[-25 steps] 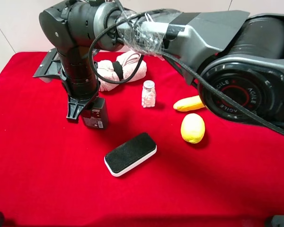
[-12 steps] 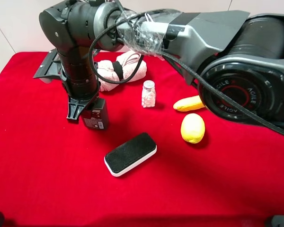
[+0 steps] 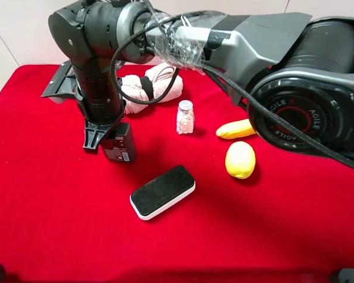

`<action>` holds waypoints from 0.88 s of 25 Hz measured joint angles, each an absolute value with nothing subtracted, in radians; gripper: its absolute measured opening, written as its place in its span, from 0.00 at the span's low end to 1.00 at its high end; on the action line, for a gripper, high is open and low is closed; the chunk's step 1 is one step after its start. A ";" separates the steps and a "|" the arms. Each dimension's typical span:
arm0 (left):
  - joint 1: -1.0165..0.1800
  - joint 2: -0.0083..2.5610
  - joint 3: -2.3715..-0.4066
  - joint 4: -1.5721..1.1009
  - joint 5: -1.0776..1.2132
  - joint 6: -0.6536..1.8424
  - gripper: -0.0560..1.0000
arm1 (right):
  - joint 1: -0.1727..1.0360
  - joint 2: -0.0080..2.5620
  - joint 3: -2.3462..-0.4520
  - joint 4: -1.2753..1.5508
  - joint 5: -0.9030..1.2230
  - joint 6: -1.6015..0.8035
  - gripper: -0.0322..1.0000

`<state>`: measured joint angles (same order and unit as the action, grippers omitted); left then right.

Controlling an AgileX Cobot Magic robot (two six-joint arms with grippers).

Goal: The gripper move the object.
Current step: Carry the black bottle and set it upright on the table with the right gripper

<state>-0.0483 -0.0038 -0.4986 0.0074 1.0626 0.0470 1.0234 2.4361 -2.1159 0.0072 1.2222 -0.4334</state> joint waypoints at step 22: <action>-0.048 -0.004 -0.499 0.007 1.063 0.047 0.99 | 1.023 2.436 -2.117 -0.010 1.223 -0.433 0.70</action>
<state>-0.0483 -0.0038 -0.4986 0.0074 1.0626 0.0470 1.0234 2.4361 -2.1167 -0.0103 1.2232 -0.4334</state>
